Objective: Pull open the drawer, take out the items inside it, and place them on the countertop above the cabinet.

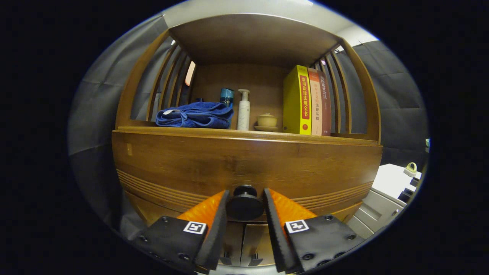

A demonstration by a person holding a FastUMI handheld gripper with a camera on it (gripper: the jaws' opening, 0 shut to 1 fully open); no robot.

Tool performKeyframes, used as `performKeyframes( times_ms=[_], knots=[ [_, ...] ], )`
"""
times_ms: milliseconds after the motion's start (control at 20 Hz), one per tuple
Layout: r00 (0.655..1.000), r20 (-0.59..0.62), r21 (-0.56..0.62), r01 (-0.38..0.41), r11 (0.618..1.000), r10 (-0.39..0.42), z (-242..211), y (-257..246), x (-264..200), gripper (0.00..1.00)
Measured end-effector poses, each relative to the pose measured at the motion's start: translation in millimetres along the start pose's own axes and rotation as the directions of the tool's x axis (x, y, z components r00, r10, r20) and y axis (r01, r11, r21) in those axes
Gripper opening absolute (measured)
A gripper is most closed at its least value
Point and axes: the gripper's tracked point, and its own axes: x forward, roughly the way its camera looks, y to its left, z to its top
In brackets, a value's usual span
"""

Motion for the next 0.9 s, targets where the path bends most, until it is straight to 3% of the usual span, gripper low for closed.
performKeyframes(
  times_ms=[300,900],
  knots=[
    [0.998,-0.055,0.040,-0.019,0.999,0.021,-3.0,0.3,-1.8,0.43],
    [0.991,-0.121,0.099,-0.043,0.994,0.055,-7.6,0.2,-51.4,0.43]
  ],
)
